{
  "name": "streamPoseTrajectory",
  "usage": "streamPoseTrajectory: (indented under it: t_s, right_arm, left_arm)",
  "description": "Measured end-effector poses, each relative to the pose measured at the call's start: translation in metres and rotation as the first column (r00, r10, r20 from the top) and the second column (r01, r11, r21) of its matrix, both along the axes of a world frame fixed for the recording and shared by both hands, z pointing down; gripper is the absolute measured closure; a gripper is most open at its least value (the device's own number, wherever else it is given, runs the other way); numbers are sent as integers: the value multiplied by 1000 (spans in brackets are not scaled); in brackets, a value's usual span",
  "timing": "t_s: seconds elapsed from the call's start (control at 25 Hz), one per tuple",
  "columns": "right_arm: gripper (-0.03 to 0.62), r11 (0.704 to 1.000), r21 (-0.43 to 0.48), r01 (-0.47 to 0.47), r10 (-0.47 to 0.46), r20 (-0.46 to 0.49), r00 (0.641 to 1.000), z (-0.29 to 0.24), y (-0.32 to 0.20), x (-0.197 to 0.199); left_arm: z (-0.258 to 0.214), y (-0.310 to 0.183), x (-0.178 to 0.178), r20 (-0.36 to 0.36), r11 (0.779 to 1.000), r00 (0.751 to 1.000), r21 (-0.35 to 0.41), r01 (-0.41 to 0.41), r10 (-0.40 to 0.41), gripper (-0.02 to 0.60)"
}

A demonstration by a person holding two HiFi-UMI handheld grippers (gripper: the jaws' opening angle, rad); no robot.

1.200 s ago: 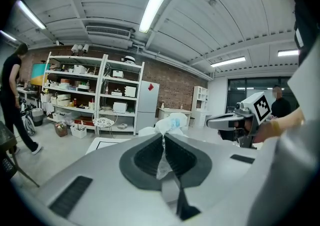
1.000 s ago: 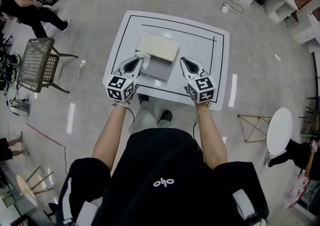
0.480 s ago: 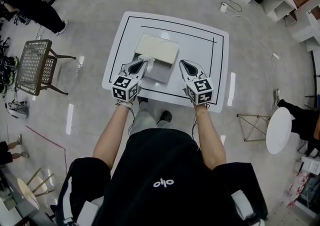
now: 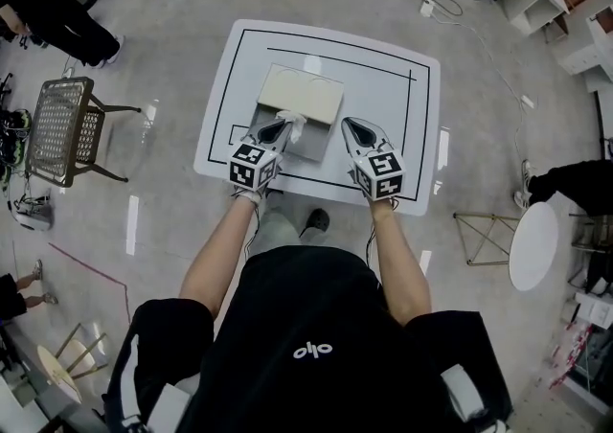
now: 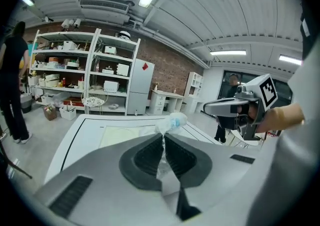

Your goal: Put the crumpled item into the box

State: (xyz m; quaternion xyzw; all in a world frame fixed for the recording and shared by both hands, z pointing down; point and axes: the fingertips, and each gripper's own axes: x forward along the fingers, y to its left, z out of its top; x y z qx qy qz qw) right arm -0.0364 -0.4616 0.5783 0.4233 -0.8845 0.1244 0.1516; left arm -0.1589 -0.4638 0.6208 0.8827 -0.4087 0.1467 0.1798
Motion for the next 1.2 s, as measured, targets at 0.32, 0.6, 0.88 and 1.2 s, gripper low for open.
streamPoseTrajectory:
  t_s: [0.32,0.6,0.88,1.2]
  right_arm:
    - [590,998,-53,-13,12,-14,1000,29,-13,-2]
    - [591,996,-87,-34,32,-24,999,43,-20,6]
    - [591,991,-120,-57,53,-39,998,56,-19,13]
    - [590,988,-137,-65,59,-46,997,61,-15,14]
  left_arm:
    - [59,-11,13,63,991,996,-124,-56,64,569]
    - [106,-16,25,157,970,980,-228,-82,120,569]
    - [144,-17,27,272,951,947,-295,-89,173,568]
    - [154,-19,35,351,933,909,-345,-100,227,568]
